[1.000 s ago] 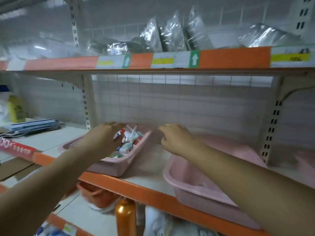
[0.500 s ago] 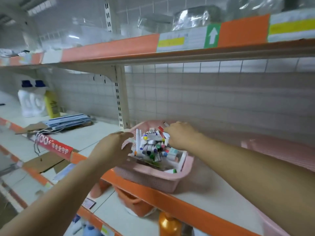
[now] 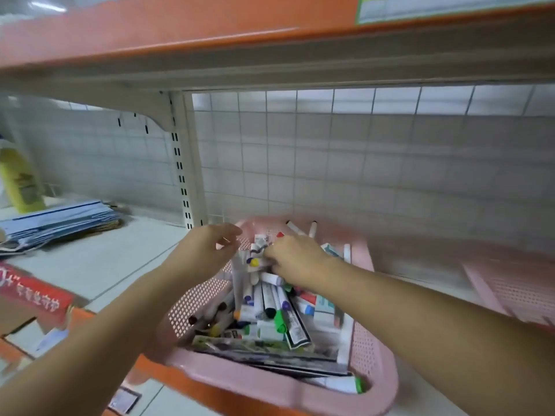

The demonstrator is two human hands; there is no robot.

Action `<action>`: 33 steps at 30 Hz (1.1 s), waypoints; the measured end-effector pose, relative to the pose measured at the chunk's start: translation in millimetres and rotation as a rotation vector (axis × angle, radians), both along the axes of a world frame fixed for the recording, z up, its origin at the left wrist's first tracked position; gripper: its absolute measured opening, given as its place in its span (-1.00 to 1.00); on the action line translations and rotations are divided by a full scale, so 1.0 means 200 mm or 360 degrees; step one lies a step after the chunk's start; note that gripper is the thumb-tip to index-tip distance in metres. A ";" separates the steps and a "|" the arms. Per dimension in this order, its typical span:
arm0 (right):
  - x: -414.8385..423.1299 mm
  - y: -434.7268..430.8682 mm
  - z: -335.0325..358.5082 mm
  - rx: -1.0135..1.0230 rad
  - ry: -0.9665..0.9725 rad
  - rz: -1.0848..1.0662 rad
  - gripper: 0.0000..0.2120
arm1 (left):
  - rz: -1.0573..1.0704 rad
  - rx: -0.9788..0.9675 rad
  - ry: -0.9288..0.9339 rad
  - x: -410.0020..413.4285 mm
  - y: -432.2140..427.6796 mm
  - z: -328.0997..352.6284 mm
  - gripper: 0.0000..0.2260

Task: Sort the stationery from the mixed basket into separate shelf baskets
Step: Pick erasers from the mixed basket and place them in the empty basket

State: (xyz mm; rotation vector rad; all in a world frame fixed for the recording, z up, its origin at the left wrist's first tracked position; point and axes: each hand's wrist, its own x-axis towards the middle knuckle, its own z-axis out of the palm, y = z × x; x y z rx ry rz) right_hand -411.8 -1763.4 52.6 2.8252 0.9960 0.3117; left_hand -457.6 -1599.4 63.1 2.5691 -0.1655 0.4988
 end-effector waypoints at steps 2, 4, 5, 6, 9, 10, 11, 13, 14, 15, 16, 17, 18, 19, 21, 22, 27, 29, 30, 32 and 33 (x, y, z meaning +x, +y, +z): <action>0.01 0.00 0.02 0.0148 0.0002 -0.0026 -0.70 | -0.0060 -0.0127 -0.0010 0.06 0.02 0.01 -0.76; 0.01 -0.02 0.05 0.0405 0.0031 -0.0043 -0.60 | -0.0084 -0.0374 0.0024 0.12 0.02 0.00 -0.78; 0.01 -0.03 0.05 0.0562 0.0048 -0.0022 -0.54 | -0.0103 -0.0603 0.0078 0.15 0.01 0.00 -0.80; 0.01 -0.04 0.06 0.0710 0.0048 0.0017 -0.49 | -0.0128 -0.0882 0.0162 0.17 0.01 0.00 -0.81; -0.02 -0.05 0.05 0.0933 -0.0133 0.0216 -0.45 | -0.0336 -0.1662 0.0514 0.22 -0.01 0.02 -0.77; -0.02 -0.05 0.04 0.0923 -0.0255 0.0292 -0.46 | -0.0429 -0.1823 0.0616 0.23 -0.02 0.02 -0.76; -0.02 -0.04 0.02 0.0888 -0.0362 0.0347 -0.45 | -0.0519 -0.1918 0.0696 0.24 -0.02 0.03 -0.76; -0.02 -0.03 -0.01 0.0787 -0.0473 0.0399 -0.45 | -0.0663 -0.2010 0.0786 0.25 -0.04 0.03 -0.77; -0.03 -0.02 -0.03 0.0729 -0.0488 0.0420 -0.44 | -0.0700 -0.2049 0.0793 0.25 -0.05 0.03 -0.79; -0.04 -0.01 -0.04 0.0674 -0.0494 0.0438 -0.42 | -0.0719 -0.2088 0.0776 0.25 -0.05 0.02 -0.80; -0.05 -0.01 -0.05 0.0636 -0.0497 0.0438 -0.39 | -0.0729 -0.2141 0.0737 0.25 -0.05 0.02 -0.81; -0.06 -0.01 -0.06 0.0611 -0.0516 0.0423 -0.38 | -0.0714 -0.2218 0.0688 0.25 -0.05 0.02 -0.82; -0.08 -0.01 -0.05 0.0602 -0.0538 0.0378 -0.37 | -0.0663 -0.2316 0.0637 0.25 -0.05 0.02 -0.82; -0.08 -0.01 -0.04 0.0602 -0.0535 0.0294 -0.39 | -0.0581 -0.2423 0.0598 0.25 -0.04 0.02 -0.81; -0.07 -0.02 -0.02 0.0534 -0.0365 0.0001 -0.44 | -0.0437 -0.2601 0.0596 0.27 -0.02 0.00 -0.77; -0.06 -0.03 -0.03 0.0453 -0.0186 -0.0139 -0.48 | -0.0402 -0.2646 0.0627 0.28 -0.01 -0.01 -0.75; -0.02 -0.01 -0.06 0.0219 0.0375 -0.0426 -0.60 | -0.0405 -0.2718 0.0764 0.28 0.04 -0.04 -0.72; 0.01 0.02 -0.06 0.0176 0.0379 -0.0431 -0.66 | -0.0446 -0.2632 0.0799 0.27 0.04 -0.04 -0.72; 0.01 0.04 -0.06 0.0159 0.0348 -0.0425 -0.70 | -0.0458 -0.2574 0.0821 0.28 0.04 -0.04 -0.73; 0.01 0.06 -0.08 0.0152 0.0241 -0.0400 -0.76 | -0.0456 -0.2486 0.0858 0.28 0.04 -0.05 -0.75; 0.01 0.05 -0.10 0.0198 0.0169 -0.0381 -0.77 | -0.0447 -0.2456 0.0870 0.29 0.03 -0.06 -0.76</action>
